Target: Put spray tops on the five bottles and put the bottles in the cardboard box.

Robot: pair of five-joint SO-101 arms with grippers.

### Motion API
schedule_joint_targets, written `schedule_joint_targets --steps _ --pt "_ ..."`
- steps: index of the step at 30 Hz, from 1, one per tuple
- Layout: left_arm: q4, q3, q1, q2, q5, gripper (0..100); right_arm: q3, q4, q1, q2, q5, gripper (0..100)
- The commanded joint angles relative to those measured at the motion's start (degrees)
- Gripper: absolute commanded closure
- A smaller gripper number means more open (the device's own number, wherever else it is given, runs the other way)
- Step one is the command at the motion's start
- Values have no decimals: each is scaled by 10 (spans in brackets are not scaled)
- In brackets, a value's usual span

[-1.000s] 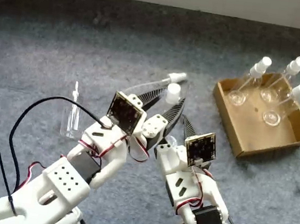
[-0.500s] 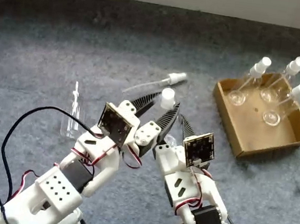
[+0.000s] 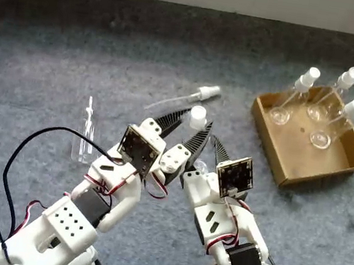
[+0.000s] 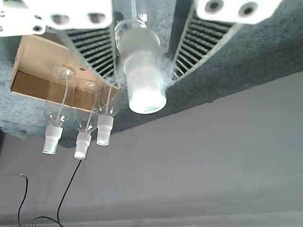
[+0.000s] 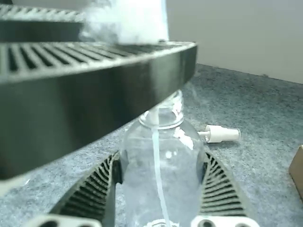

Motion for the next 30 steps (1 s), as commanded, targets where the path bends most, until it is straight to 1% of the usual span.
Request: schedule_joint_targets --steps 1,5,11,15,30 --pt "-1 -56 15 65 -9 995 76 1 -1 -7 -5 896" --pt "-2 -73 15 101 -8 995 76 1 -1 -7 -5 896" --pt "2 -69 15 102 -8 995 76 1 -1 -7 -5 896" --pt "1 -68 38 102 -11 995 74 1 0 -7 -6 896" --pt "3 -59 40 101 -11 995 72 1 0 -7 -4 896"
